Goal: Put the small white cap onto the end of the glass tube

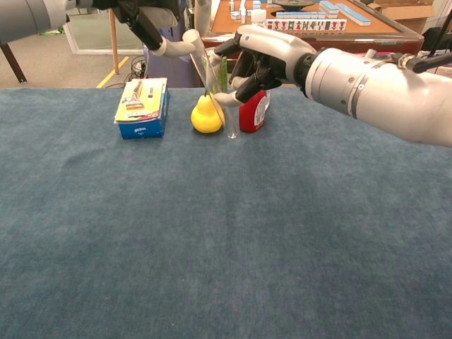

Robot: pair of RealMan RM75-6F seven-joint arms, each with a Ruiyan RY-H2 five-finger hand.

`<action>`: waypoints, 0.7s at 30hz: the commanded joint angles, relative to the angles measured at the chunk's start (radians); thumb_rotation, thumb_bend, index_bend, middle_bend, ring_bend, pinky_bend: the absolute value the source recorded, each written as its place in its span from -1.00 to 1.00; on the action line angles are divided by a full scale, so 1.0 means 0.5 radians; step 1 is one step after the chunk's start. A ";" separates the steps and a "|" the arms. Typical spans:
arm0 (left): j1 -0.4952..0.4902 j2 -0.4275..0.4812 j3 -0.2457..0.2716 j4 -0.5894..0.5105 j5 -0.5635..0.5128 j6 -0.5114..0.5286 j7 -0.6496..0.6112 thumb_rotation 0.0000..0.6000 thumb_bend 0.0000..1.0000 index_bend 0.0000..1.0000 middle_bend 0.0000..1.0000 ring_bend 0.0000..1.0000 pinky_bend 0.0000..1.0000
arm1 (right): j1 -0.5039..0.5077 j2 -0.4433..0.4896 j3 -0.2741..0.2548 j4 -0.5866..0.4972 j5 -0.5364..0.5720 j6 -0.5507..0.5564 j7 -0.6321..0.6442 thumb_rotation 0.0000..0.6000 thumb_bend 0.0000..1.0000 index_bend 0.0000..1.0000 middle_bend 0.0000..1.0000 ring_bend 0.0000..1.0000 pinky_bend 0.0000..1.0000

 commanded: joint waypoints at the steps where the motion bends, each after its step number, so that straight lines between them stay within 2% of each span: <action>1: -0.003 -0.001 0.000 -0.006 -0.012 -0.005 0.007 1.00 -0.41 0.09 1.00 1.00 1.00 | -0.004 0.003 0.000 -0.007 0.001 0.005 0.000 1.00 0.01 0.74 1.00 1.00 1.00; 6: -0.007 -0.010 0.002 -0.007 -0.023 -0.007 0.016 1.00 -0.41 0.08 1.00 1.00 1.00 | -0.006 0.012 -0.008 -0.019 0.003 0.003 -0.018 1.00 0.02 0.75 1.00 1.00 1.00; 8: -0.004 -0.007 0.004 -0.009 -0.033 -0.006 0.023 1.00 -0.41 0.01 1.00 1.00 1.00 | -0.006 0.027 -0.017 -0.022 0.011 -0.008 -0.042 1.00 0.03 0.76 1.00 1.00 1.00; 12: 0.005 0.038 0.002 -0.056 -0.141 -0.045 0.032 1.00 -0.41 -0.54 1.00 1.00 1.00 | 0.004 0.115 -0.054 -0.056 0.063 -0.073 -0.195 1.00 0.08 0.76 1.00 1.00 1.00; 15: 0.018 0.087 -0.003 -0.095 -0.184 -0.058 0.010 1.00 -0.41 -0.87 0.98 1.00 1.00 | 0.025 0.213 -0.089 -0.104 0.131 -0.134 -0.376 1.00 0.10 0.76 1.00 1.00 1.00; 18: 0.041 0.129 0.002 -0.123 -0.196 -0.056 -0.024 1.00 -0.41 -0.99 0.94 1.00 1.00 | 0.055 0.315 -0.126 -0.164 0.228 -0.195 -0.571 1.00 0.10 0.76 1.00 1.00 1.00; 21: 0.074 0.164 0.013 -0.130 -0.196 -0.042 -0.066 1.00 -0.41 -1.00 0.91 1.00 1.00 | 0.094 0.413 -0.168 -0.230 0.361 -0.263 -0.753 1.00 0.10 0.77 1.00 1.00 1.00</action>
